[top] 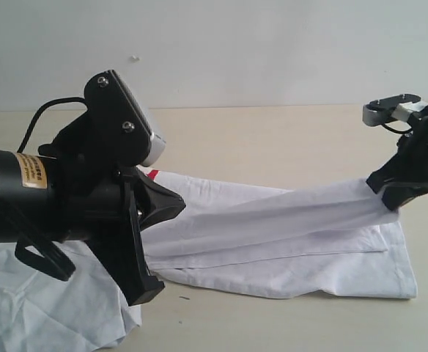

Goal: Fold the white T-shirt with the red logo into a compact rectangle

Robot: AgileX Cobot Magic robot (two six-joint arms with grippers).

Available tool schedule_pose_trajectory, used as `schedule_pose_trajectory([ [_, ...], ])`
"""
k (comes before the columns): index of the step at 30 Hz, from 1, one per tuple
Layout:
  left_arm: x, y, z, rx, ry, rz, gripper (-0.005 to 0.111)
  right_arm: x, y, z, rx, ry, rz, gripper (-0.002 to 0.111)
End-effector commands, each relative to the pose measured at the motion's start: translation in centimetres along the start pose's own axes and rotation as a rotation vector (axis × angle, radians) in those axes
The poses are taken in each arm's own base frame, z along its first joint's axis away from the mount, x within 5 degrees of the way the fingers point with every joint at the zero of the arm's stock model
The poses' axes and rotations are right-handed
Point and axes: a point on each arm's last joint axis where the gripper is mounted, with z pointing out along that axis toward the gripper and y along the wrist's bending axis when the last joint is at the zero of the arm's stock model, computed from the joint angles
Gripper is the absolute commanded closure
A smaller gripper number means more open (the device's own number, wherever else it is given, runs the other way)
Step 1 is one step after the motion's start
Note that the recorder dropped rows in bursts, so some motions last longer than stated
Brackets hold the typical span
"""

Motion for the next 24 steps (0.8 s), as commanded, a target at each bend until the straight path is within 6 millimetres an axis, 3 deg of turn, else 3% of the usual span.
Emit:
schedule_pose_trajectory([
  [1,0.2,-0.1,0.1,0.010,0.015,-0.009,0.107,0.0,0.8,-1.4,-0.059,-0.030,0.004,0.108],
  [5,0.2,-0.1,0.1,0.010,0.015,-0.009,0.107,-0.3,1.9,-2.7,-0.149,-0.089,-0.011,0.108],
  [12,0.2,-0.1,0.1,0.014,0.020,-0.009,0.107,0.5,1.9,-3.5,-0.137,0.023,0.093,0.107],
  [14,0.3,-0.1,0.1,0.016,0.023,-0.009,0.107,0.3,1.3,-3.3,-0.067,-0.006,0.078,0.101],
  [20,0.4,-0.2,0.0,0.025,0.035,-0.009,0.107,-0.6,-0.4,-3.4,0.106,-0.112,0.152,0.063],
  [24,0.4,-0.2,0.0,0.024,0.035,-0.007,0.107,-0.1,0.0,-3.1,0.063,-0.064,0.185,0.059],
])
